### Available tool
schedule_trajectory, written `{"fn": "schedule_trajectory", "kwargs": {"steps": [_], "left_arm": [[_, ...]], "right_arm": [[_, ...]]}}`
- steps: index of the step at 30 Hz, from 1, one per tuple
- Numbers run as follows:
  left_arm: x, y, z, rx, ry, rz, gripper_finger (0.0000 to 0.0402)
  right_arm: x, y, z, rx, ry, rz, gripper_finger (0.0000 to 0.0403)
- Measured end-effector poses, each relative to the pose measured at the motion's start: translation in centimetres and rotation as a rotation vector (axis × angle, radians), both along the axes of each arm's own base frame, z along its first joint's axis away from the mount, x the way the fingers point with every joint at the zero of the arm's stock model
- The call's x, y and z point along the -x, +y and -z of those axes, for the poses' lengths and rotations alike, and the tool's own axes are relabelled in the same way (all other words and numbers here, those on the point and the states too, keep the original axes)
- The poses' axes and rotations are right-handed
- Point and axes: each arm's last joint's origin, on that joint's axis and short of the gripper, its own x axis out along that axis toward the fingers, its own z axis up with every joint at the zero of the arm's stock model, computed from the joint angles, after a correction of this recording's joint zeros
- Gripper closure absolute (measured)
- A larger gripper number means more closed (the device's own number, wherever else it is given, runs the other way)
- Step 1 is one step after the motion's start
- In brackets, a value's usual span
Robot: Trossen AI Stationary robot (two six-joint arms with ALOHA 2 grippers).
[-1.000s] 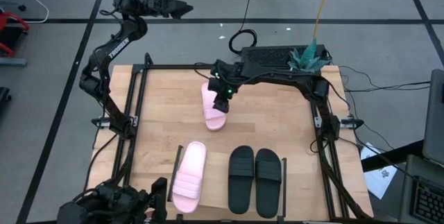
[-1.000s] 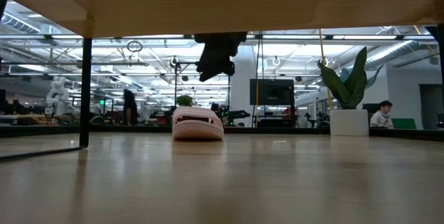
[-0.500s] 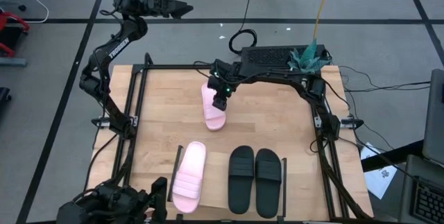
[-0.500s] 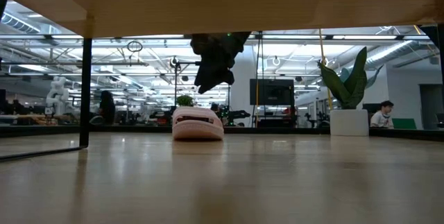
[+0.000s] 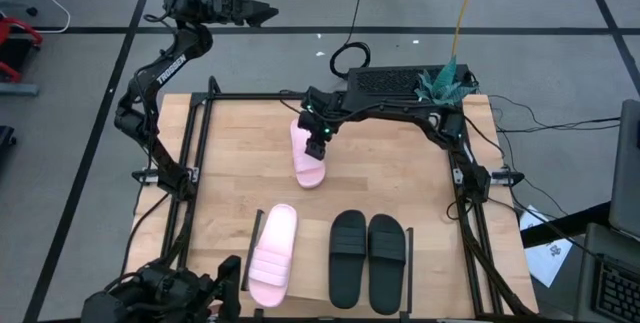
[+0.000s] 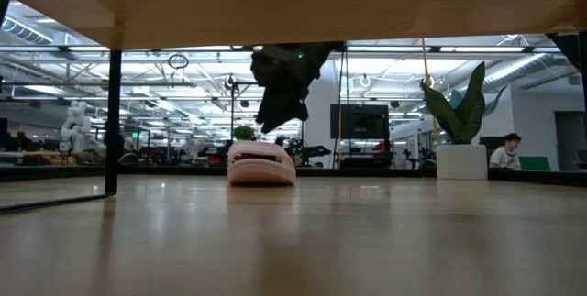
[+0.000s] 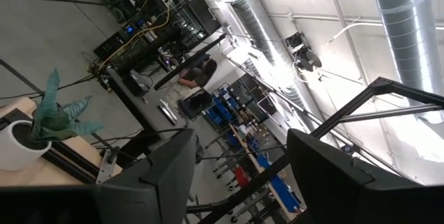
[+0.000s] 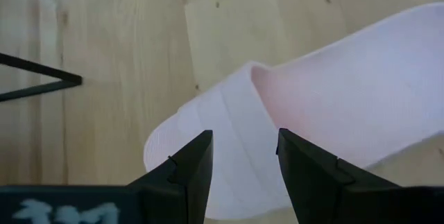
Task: Pick and place slides into the shelf
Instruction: Put the pink slipper on the shelf
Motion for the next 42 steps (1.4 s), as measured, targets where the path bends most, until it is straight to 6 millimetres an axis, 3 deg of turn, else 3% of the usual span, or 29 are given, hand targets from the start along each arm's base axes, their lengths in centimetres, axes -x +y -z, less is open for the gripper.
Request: {"fn": "schedule_trajectory", "kwargs": {"steps": [6,24,31,42], "left_arm": [[0.0,0.0,0.0,0.004,0.001,0.002,0.0174],[-0.1,0.0,0.0,-0.001,0.000,0.002,0.0174],[-0.1,0.0,0.0,-0.001,0.000,0.002,0.0174],[-0.1,0.0,0.0,0.000,0.000,0.002,0.0174]], "right_arm": [[-0.5,-0.1,1.9,-0.042,0.030,-0.001,0.0252],[0.0,-1.5,1.4,-0.011,0.022,0.061,0.0252],[0.0,-1.5,2.3,-0.010,0.038,0.091,0.0252],[0.8,-0.7,4.6,-0.191,0.054,0.054,0.0252]]}}
